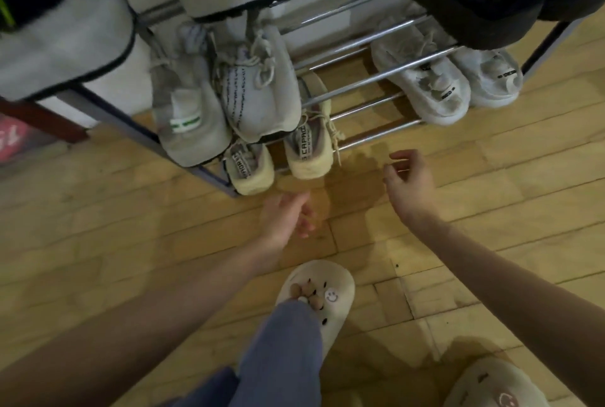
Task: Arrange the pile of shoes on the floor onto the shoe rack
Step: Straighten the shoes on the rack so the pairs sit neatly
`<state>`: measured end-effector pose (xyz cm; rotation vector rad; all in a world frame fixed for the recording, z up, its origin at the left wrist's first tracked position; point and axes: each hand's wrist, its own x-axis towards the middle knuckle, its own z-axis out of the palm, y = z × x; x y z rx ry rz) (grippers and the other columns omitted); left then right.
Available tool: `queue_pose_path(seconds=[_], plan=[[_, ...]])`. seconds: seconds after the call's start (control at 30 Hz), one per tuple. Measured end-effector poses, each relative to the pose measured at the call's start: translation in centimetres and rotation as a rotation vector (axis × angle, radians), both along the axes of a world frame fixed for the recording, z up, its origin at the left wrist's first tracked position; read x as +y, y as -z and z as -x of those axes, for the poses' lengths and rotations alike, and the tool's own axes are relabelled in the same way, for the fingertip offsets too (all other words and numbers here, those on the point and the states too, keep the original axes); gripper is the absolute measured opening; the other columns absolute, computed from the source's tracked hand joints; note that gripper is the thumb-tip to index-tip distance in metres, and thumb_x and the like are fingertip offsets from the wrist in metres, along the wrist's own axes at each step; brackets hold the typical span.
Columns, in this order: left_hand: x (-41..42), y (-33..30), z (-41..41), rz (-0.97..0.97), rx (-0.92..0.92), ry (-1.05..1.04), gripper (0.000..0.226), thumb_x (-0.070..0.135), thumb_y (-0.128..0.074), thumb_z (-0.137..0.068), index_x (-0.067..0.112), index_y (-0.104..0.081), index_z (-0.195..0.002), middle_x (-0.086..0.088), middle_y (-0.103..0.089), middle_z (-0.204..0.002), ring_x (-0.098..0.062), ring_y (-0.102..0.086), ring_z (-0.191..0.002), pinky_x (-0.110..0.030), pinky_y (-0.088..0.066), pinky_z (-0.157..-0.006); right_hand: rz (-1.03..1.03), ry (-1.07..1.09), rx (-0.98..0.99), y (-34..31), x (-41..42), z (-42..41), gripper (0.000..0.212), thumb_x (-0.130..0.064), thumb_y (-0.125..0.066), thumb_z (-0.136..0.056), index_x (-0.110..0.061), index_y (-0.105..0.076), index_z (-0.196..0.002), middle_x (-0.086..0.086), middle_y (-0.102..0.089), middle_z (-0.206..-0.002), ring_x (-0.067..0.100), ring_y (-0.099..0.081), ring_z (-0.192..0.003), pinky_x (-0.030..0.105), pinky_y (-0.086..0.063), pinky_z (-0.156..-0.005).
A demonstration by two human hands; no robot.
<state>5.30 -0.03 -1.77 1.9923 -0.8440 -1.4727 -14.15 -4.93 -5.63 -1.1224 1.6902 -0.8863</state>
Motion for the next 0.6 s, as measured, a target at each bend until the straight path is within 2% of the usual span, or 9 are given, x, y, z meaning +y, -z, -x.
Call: queue_pose_path(seconds=[0.13,0.27,0.33,0.37,0.5,0.6], plan=[[-0.3,0.8,-2.4,-0.077,0.067,-0.291,0.051,0.056,-0.058,-0.085,0.017,-0.052,-0.117,-0.01,-0.068,-0.092,-0.02,-0.063,-0.059,-0.028,-0.052,-0.049,-0.126,-0.114,-0.163,-0.9,-0.3,-3.8,0.043,-0.038,-0.06,-0.091,-0.017,-0.044,-0.125,0.004,-0.062,-0.105,0.023,-0.066,-0.095,0.046,-0.057,-0.085],[-1.7,0.9,-3.3,-0.1,0.11,-0.465,0.064,0.062,-0.052,-0.086,0.012,-0.05,-0.125,-0.011,-0.066,-0.094,-0.021,-0.062,-0.064,-0.025,-0.049,-0.044,-0.176,-0.182,-0.245,-1.8,-0.8,-7.2,0.063,-0.05,-0.065,-0.083,-0.017,-0.038,-0.13,0.005,-0.063,-0.11,0.022,-0.067,-0.095,0.042,-0.058,-0.083],[-2.2,1.2,-3.7,-0.104,0.155,-0.563,0.067,0.062,-0.052,-0.087,0.007,-0.051,-0.126,-0.01,-0.065,-0.086,-0.019,-0.06,-0.059,-0.022,-0.046,-0.039,-0.177,-0.167,-0.252,-1.9,-0.9,-8.7,0.073,-0.059,-0.066,-0.076,-0.018,-0.037,-0.129,0.008,-0.062,-0.119,0.024,-0.068,-0.097,0.042,-0.058,-0.083],[-2.4,1.5,-3.9,-0.109,0.177,-0.601,0.067,0.061,-0.052,-0.087,0.006,-0.051,-0.125,-0.009,-0.063,-0.081,-0.018,-0.058,-0.055,-0.021,-0.044,-0.038,-0.182,-0.129,-0.275,-1.7,-1.0,-9.2,0.071,-0.058,-0.066,-0.076,-0.018,-0.037,-0.128,0.01,-0.061,-0.121,0.025,-0.068,-0.096,0.043,-0.059,-0.082],[-2.6,1.8,-4.6,-0.1,0.215,-0.647,0.052,0.053,-0.054,-0.089,0.007,-0.057,-0.113,-0.005,-0.06,-0.072,-0.014,-0.055,-0.054,-0.022,-0.043,-0.042,-0.248,0.06,-0.453,-1.2,-1.6,-10.7,0.041,-0.022,-0.068,-0.088,-0.02,-0.039,-0.117,0.013,-0.057,-0.124,0.026,-0.067,-0.1,0.032,-0.062,-0.068],[-3.0,1.6,-5.1,-0.071,0.304,-0.717,0.042,0.042,-0.056,-0.093,0.006,-0.055,-0.115,-0.007,-0.06,-0.077,-0.015,-0.057,-0.06,-0.019,-0.048,-0.04,-0.263,0.098,-0.497,-1.3,-1.9,-11.0,0.038,-0.011,-0.066,-0.088,-0.019,-0.04,-0.115,0.01,-0.056,-0.117,0.026,-0.066,-0.101,0.026,-0.061,-0.061]])
